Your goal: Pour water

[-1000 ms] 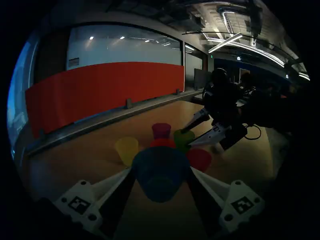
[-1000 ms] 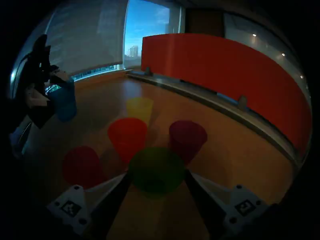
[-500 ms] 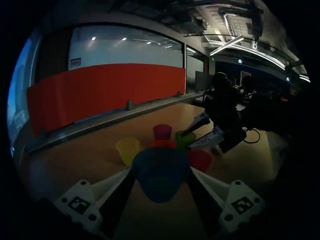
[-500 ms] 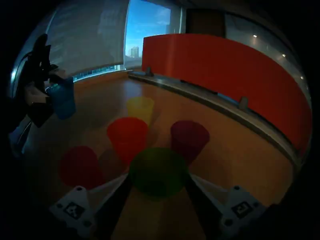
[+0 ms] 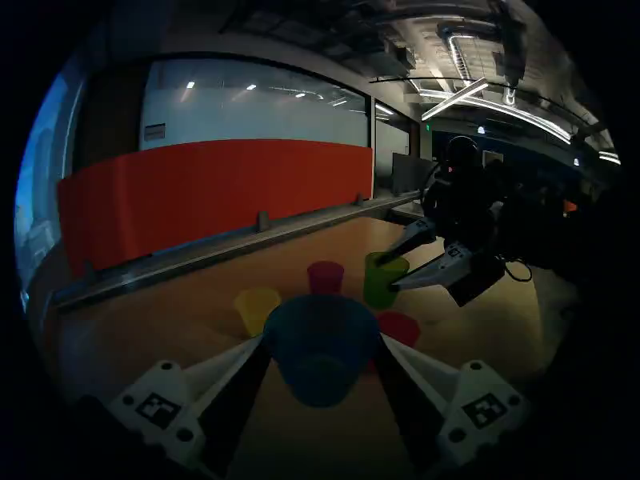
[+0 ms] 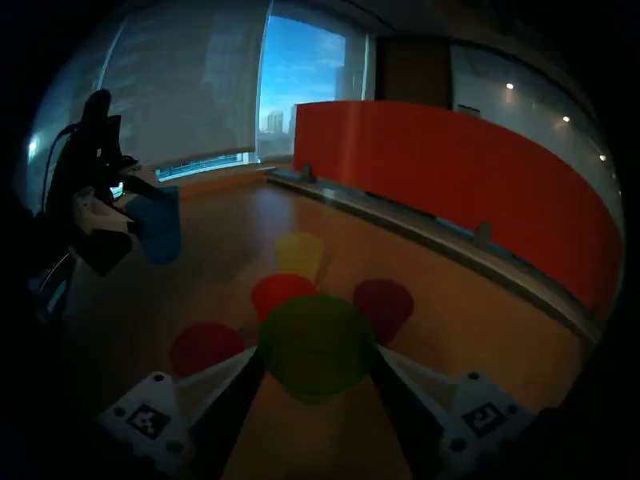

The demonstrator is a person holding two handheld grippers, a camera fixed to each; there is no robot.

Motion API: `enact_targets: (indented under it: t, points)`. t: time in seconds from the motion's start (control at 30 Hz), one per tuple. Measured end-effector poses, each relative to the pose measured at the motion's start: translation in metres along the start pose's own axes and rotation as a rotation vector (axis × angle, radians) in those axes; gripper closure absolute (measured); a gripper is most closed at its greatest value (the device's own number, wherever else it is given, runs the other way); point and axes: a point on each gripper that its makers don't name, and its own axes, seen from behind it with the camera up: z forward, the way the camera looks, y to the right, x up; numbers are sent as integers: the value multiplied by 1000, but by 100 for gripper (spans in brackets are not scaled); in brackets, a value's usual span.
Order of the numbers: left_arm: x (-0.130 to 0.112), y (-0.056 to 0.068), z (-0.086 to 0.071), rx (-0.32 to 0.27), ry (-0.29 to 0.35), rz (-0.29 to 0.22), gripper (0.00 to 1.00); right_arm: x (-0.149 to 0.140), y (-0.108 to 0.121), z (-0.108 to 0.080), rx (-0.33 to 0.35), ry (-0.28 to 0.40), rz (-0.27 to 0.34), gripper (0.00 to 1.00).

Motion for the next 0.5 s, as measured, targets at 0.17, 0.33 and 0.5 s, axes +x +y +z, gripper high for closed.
enact_targets:
  t: [0.17,0.33,0.5]
  points:
    - [9,5,-5,1,23,5,14,16,-10,-17,-7,48,-5,9]
    - [16,8,-9,4,42,10,14,25,-17,-30,-11,88,-1,9]
    - [21,14,-12,2,56,14,14,36,-21,-40,-18,130,12,9]
